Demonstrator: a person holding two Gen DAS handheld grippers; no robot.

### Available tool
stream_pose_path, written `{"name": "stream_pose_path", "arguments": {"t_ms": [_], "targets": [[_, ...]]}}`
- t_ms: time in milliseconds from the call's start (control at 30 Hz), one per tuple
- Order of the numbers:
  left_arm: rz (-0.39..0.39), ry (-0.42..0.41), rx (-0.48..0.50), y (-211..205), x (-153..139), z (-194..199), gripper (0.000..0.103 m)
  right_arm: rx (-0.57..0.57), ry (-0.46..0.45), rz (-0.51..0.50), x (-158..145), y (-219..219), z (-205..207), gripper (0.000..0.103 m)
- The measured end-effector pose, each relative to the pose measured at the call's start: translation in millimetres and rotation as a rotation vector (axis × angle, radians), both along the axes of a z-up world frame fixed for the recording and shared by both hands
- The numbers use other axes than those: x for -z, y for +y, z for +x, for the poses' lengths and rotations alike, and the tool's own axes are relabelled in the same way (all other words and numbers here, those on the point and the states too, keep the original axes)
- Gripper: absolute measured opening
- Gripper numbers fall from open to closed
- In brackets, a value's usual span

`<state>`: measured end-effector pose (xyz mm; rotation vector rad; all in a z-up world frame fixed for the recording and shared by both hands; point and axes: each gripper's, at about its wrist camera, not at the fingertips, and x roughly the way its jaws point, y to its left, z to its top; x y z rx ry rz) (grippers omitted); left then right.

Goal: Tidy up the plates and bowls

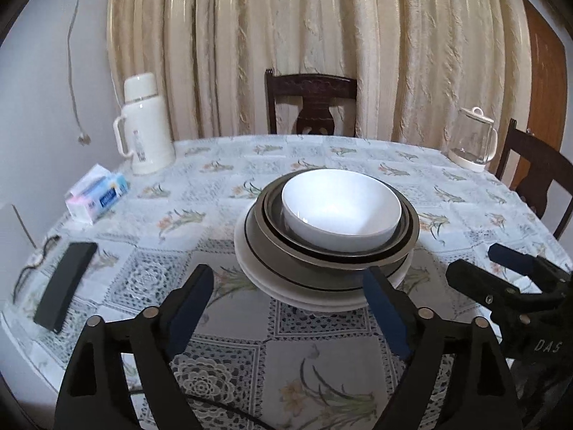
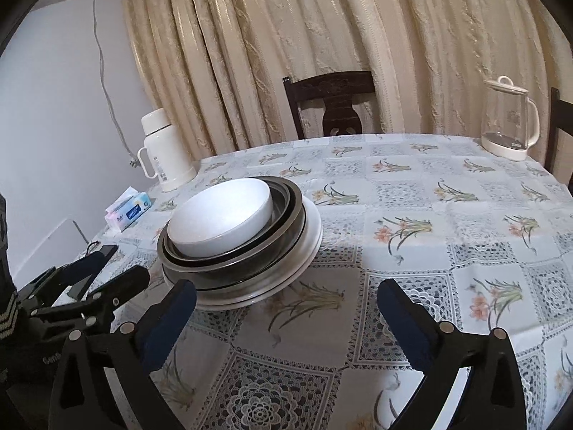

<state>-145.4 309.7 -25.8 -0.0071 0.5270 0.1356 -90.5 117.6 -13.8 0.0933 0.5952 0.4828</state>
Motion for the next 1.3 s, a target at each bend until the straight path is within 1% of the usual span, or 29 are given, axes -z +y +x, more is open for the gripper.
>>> {"name": "stream_pose_path", "arguments": {"t_ms": [300, 700, 867, 1033, 1200, 1300], "targets": [[0.031, -0.022, -0.024, 0.7, -1.2, -8.3, 0.094, 0.014, -0.006, 0.001, -4.9, 0.6, -5.5, 0.103], [0.075, -0.041, -0.022, -3.1, 0.5, -16.9, 0.094, 0.011, -0.007, -0.028, -7.3, 7.0, -9.5, 0.103], [0.075, -0.046, -0.035, 2.5, 1.3, -19.0, 0.096, -0.001, -0.035, -0.089, -6.5, 16.1, -15.0, 0.103], [0.072, -0.045, -0.038, 7.1, 3.8, -20.9, 0.096, 0.011, -0.074, -0.169, -5.2, 28.4, -22.8, 0.103], [0.07, -0.044, -0.042, 10.5, 5.8, -23.6, 0.096, 0.016, -0.018, -0.168, -1.4, 29.3, -16.8, 0.103], [0.074, -0.043, -0.045, 12.1, 7.5, -25.0, 0.096, 0.016, -0.005, -0.171, 0.6, 30.4, -15.5, 0.103]]}}
